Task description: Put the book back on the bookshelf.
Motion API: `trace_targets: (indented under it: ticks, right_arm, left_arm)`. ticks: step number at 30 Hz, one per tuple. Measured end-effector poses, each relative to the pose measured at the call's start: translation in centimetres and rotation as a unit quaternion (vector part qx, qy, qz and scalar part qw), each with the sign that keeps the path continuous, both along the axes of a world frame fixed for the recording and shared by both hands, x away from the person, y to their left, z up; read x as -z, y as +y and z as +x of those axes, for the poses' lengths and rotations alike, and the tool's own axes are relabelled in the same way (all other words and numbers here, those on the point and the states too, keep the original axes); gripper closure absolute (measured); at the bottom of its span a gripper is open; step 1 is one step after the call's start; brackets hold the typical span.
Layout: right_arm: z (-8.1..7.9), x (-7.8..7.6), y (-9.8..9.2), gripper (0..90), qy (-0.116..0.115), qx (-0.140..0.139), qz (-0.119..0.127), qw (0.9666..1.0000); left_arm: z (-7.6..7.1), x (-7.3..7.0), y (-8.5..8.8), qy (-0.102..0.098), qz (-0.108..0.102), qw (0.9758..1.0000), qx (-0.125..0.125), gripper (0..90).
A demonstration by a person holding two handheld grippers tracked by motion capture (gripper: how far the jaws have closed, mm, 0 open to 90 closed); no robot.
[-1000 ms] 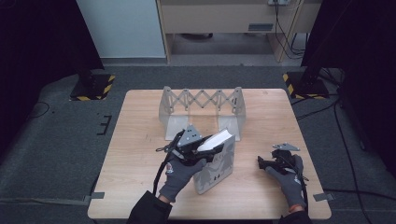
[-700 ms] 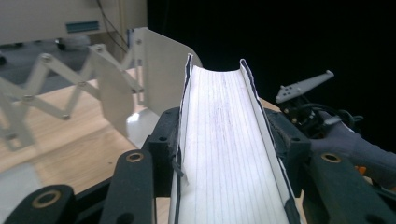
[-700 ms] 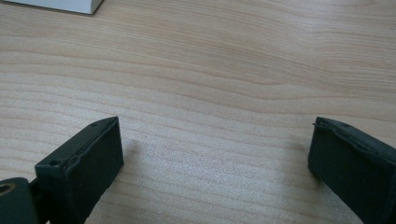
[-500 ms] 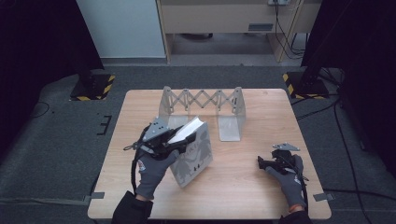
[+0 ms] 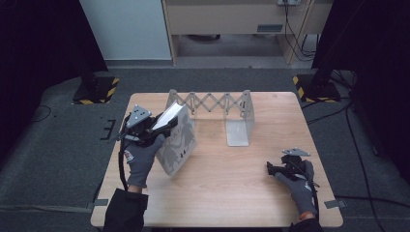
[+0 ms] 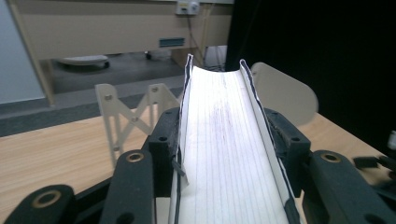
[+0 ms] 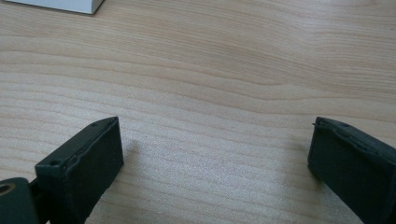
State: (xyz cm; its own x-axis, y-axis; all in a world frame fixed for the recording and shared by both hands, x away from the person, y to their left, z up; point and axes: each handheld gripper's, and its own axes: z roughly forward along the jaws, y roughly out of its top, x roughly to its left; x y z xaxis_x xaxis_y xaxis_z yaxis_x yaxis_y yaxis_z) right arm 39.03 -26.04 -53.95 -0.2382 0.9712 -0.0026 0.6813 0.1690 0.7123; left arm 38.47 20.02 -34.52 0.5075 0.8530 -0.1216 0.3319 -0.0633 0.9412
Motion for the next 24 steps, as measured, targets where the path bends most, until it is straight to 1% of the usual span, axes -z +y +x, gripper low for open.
trace_targets:
  ticks: [6, 9, 13, 15, 16, 17, 18, 20, 22, 24]
  right_arm:
    - [0.0, 0.0, 0.0, 3.6, 0.0, 0.0, 0.0, 1.0]
    - [0.0, 0.0, 0.0, 3.6, 0.0, -0.001, 0.0, 1.0]
    - [0.0, 0.0, 0.0, 3.6, 0.0, -0.001, 0.0, 1.0]
    - [0.0, 0.0, 0.0, 3.6, 0.0, -0.001, 0.0, 1.0]
    - [0.0, 0.0, 0.0, 3.6, 0.0, -0.001, 0.0, 1.0]
    - [0.0, 0.0, 0.0, 3.6, 0.0, -0.001, 0.0, 1.0]
    - [0.0, 0.0, 0.0, 3.6, 0.0, -0.001, 0.0, 1.0]
    - [0.0, 0.0, 0.0, 3.6, 0.0, -0.001, 0.0, 1.0]
    - [0.0, 0.0, 0.0, 3.6, 0.0, 0.0, 0.001, 1.0]
    - [0.0, 0.0, 0.0, 3.6, 0.0, 0.0, 0.001, 1.0]
  left_arm:
    - [2.4, 0.0, 0.1, 0.012, -0.007, 0.9998, -0.015, 52.2]
    - [3.6, 0.0, 0.0, 0.013, -0.001, 0.9998, -0.018, 52.2]
    - [4.9, 0.2, 0.3, 0.019, 0.0, 0.9992, -0.035, 52.1]
    - [5.3, 0.2, 0.4, 0.021, 0.008, 0.9989, -0.041, 52.1]
    - [5.7, 0.2, 0.4, 0.018, 0.015, 0.9988, -0.043, 52.2]
    - [5.8, 0.3, 0.4, 0.015, 0.018, 0.9986, -0.048, 52.2]
    - [6.2, 0.4, 0.3, 0.007, 0.025, 0.9985, -0.049, 52.2]
    - [6.8, 0.6, 0.1, 0.01, 0.028, 0.9981, -0.054, 52.2]
    - [7.4, 0.8, 0.0, 0.015, 0.024, 0.998, -0.057, 52.2]
    - [7.9, 1.0, -0.2, 0.015, 0.019, 0.9979, -0.06, 52.2]
